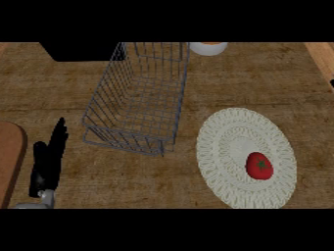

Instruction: Pick the tomato from the placemat and place it in the basket

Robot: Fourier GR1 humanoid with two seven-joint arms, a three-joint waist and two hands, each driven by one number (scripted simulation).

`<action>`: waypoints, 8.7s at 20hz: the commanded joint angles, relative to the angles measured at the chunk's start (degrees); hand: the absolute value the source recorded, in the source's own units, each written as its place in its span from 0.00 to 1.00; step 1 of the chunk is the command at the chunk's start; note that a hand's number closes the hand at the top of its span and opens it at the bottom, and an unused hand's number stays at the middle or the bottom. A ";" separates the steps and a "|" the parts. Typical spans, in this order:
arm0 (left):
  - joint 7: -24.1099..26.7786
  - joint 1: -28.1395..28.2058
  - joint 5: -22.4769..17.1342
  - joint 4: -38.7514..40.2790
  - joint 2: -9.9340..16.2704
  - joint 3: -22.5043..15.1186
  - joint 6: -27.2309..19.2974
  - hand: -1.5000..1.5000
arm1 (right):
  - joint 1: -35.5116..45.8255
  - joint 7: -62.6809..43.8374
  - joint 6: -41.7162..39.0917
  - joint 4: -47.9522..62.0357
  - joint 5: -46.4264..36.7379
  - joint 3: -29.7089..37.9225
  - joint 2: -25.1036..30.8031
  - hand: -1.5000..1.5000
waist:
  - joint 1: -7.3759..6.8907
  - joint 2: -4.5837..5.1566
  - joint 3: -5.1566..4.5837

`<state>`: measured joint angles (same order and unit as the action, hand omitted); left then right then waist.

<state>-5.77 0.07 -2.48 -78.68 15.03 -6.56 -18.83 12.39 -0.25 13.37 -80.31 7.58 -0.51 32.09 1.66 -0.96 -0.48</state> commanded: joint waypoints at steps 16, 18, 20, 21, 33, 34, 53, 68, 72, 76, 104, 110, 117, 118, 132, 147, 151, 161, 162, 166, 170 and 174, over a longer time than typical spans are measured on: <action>6.54 -11.18 -0.36 -10.00 11.55 1.36 13.88 0.50 | 7.25 -6.93 19.62 -11.45 -13.64 -26.06 -26.19 0.00 | -1.55 0.41 0.26; 6.27 -10.40 0.57 -8.82 11.71 1.22 13.19 0.50 | 8.00 -13.46 20.18 -11.41 -20.27 -26.59 -19.79 0.00 | -0.49 -0.09 0.01; 6.51 -9.97 0.28 -9.41 11.80 1.79 12.94 0.50 | 10.88 -21.53 16.43 -10.09 -23.51 -24.58 -12.41 0.00 | -0.27 -0.43 -0.21; 6.97 -9.92 1.17 -8.87 10.80 0.66 12.44 0.50 | 11.51 -24.43 13.19 -10.38 -24.50 -24.66 -8.84 0.00 | 0.49 -0.28 -0.19; 5.75 -11.05 0.10 -10.31 11.53 1.41 14.02 0.50 | 26.02 -53.81 -34.63 -19.23 -7.85 -30.63 9.22 0.00 | -1.44 0.13 0.16; 8.20 -10.19 0.66 -9.39 11.88 1.96 13.99 0.50 | 26.98 -55.21 -37.93 -20.28 -4.13 -28.05 11.68 0.00 | -1.07 0.28 0.19; 6.13 -10.96 2.01 -9.69 8.93 3.61 16.29 0.50 | 20.18 -56.74 -45.50 -17.65 -1.51 -30.23 12.42 0.00 | -1.72 0.93 0.46; 5.77 -11.89 5.32 -9.38 5.69 5.43 17.90 0.50 | 6.35 -45.42 -45.07 -13.02 -19.82 -29.52 7.68 0.00 | -1.58 0.95 0.50; 2.76 -15.90 7.27 -8.74 4.21 5.28 18.55 0.50 | 8.41 -45.53 -49.41 -12.25 -20.81 -25.28 4.11 0.00 | -1.51 0.96 0.48; 4.26 -12.23 6.05 -10.31 5.49 8.93 20.99 0.50 | 4.00 -40.92 -48.03 -12.76 -27.76 -24.62 2.93 0.00 | -1.62 0.94 0.49; 3.64 -10.23 9.46 -14.32 1.26 13.39 26.12 0.50 | -6.82 -30.14 -48.11 -7.89 -47.85 -16.42 -10.16 0.00 | -1.62 0.90 0.48; 5.72 -9.13 12.38 -13.80 -1.17 11.62 24.52 0.50 | -3.15 -24.44 -46.65 0.24 -50.31 -14.40 -11.57 1.00 | -1.83 0.94 0.49; 5.61 -12.46 11.63 -10.87 -0.39 13.07 25.42 0.50 | -1.06 -15.92 -39.72 7.27 -55.97 -16.14 -10.20 1.00 | -1.90 1.06 0.50; 4.13 -10.55 11.58 -15.07 0.04 12.57 26.27 0.50 | -0.82 -17.48 -40.75 4.46 -56.55 -16.67 -10.91 1.00 | -1.97 0.96 0.50; 4.39 -15.08 12.93 -10.36 -1.11 12.54 24.81 0.50 | 24.06 -4.62 -11.45 32.20 -63.63 -5.03 -8.98 1.00 | -2.39 1.34 0.55; 3.45 -11.26 10.58 -13.66 0.32 14.33 27.14 0.50 | 39.64 -3.54 -24.68 8.35 -35.58 9.59 -11.58 1.00 | -1.49 0.47 0.45; 5.14 -11.75 13.23 -11.94 -1.40 12.50 25.15 0.50 | 47.58 -12.79 -28.84 5.19 -32.47 8.12 -15.34 1.00 | -1.69 0.65 0.43; 4.96 -12.76 12.72 -11.89 -1.75 12.78 25.66 0.50 | 64.53 -30.01 -32.86 11.77 -31.08 5.46 -21.32 1.00 | -2.24 0.93 0.43; 7.59 -10.26 12.61 -11.34 -1.04 13.60 26.25 0.50 | 62.49 -29.01 -29.72 11.60 -32.78 4.13 -23.39 1.00 | -2.29 0.96 0.43; 6.18 -13.40 12.70 -8.46 -1.47 12.88 26.70 0.50 | 64.32 -32.28 -27.90 16.14 -34.03 1.69 -28.66 1.00 | -2.31 1.08 0.42; 7.29 -10.33 10.93 -11.58 -0.10 14.59 28.13 0.50 | 68.34 -31.97 -30.58 23.91 -34.30 1.36 -28.51 1.00 | -3.05 1.12 0.42; 2.49 -14.21 11.62 -12.34 -0.18 14.01 27.66 0.50 | 70.72 -37.97 -32.04 25.50 -32.99 0.84 -31.94 1.00 | -2.50 0.89 0.46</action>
<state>-0.21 -13.54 9.64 -88.65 14.22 7.35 8.03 82.14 -35.38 -17.58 -57.28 -25.56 1.54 2.35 -0.87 0.08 -0.07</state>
